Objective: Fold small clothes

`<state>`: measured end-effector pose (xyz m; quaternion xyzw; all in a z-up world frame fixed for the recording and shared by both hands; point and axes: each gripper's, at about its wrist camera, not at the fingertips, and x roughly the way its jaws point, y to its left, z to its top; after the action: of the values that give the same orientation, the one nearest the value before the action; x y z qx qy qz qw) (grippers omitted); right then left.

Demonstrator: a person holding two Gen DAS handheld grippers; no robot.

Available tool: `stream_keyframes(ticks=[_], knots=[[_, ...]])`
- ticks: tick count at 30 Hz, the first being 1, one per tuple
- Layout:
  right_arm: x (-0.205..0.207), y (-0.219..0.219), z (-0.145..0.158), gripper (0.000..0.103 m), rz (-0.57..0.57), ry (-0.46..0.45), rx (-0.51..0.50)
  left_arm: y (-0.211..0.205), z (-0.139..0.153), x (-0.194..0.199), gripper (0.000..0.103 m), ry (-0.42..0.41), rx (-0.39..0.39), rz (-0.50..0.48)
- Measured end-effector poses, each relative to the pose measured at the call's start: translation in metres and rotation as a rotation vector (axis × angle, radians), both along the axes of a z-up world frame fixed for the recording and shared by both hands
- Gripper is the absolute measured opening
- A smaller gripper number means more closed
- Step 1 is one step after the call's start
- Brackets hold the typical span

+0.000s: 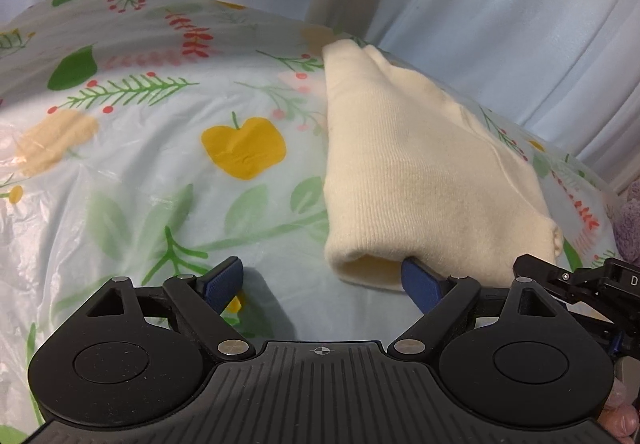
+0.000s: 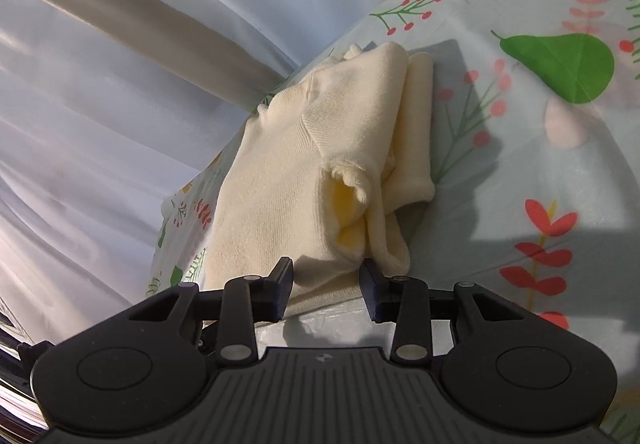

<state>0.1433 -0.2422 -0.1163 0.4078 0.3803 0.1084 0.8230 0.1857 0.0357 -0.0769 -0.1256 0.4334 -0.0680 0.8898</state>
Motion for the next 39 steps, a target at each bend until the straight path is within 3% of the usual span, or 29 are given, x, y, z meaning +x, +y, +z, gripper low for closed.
stream_keyframes(ticks=[2, 6, 11, 17, 21, 22, 24, 28, 33, 39], knots=[[0.003, 0.002, 0.000, 0.031, -0.007, -0.018, 0.014, 0.001, -0.001, 0.004, 0.090, 0.012, -0.015, 0.034], [0.007, 0.011, 0.000, 0.029, -0.001, -0.034, 0.005, -0.005, 0.001, 0.004, 0.090, 0.015, 0.032, 0.063], [0.007, 0.016, 0.002, 0.013, 0.001, -0.065, -0.027, -0.009, 0.005, 0.002, 0.090, 0.016, 0.077, 0.082], [0.000, 0.017, 0.012, 0.008, -0.013, -0.117, -0.071, -0.004, 0.008, 0.001, 0.090, 0.018, 0.114, 0.087], [-0.010, 0.003, 0.014, 0.007, -0.062, -0.155, 0.058, 0.006, 0.009, 0.001, 0.091, 0.018, 0.107, 0.105], [-0.011, 0.000, 0.012, 0.007, -0.076, -0.137, 0.037, 0.008, 0.008, 0.002, 0.092, 0.027, 0.092, 0.101], [-0.009, 0.010, 0.011, 0.007, -0.057, -0.083, -0.171, 0.009, 0.006, 0.005, 0.092, 0.052, 0.084, 0.090], [-0.015, 0.035, 0.018, 0.007, 0.003, -0.115, -0.461, 0.015, 0.007, -0.003, 0.092, 0.075, 0.071, 0.093], [-0.016, 0.050, 0.030, 0.007, 0.017, -0.097, -0.601, 0.029, 0.020, -0.018, 0.091, 0.003, 0.098, 0.144], [-0.016, 0.068, 0.050, 0.008, 0.001, 0.005, -0.807, 0.039, 0.036, -0.021, 0.094, -0.013, 0.014, 0.091]])
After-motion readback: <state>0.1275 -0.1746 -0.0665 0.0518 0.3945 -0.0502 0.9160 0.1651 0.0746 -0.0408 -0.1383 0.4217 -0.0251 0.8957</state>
